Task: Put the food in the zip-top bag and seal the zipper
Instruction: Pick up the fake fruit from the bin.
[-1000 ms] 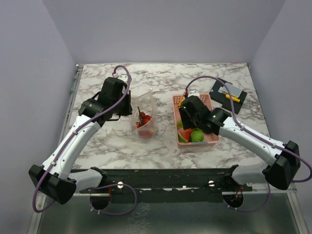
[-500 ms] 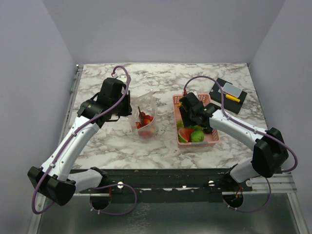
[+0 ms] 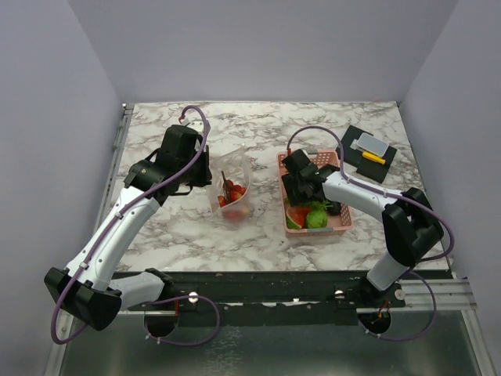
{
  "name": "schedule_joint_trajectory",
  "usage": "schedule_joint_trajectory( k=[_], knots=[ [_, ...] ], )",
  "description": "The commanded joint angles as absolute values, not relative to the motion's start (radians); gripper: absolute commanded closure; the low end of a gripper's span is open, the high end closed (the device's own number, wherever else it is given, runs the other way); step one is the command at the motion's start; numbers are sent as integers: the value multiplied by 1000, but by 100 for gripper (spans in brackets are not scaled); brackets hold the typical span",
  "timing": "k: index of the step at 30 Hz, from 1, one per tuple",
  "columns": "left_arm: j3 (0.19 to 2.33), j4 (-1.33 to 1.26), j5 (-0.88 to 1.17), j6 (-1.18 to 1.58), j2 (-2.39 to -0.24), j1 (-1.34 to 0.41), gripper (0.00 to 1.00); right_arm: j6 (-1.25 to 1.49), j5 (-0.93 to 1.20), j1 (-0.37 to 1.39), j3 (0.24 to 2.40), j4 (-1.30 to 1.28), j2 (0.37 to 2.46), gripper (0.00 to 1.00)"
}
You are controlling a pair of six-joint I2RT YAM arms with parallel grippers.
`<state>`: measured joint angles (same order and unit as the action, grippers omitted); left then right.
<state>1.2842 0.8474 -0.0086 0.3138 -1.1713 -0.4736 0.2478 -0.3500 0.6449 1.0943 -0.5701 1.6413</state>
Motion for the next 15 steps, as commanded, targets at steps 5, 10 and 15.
schedule_joint_trajectory(
  k=[5,10,15],
  knots=[
    [1287,847,-1,303,-1166,-472,100,235,-359,633,1073,-530,1727,31],
    [1291,849,-1,304,-1173,-473,100,238,-361,633,1071,-536,1752,42],
    [1296,849,-1,303,-1179,-472,100,236,-355,633,1066,-542,1758,72]
  ],
)
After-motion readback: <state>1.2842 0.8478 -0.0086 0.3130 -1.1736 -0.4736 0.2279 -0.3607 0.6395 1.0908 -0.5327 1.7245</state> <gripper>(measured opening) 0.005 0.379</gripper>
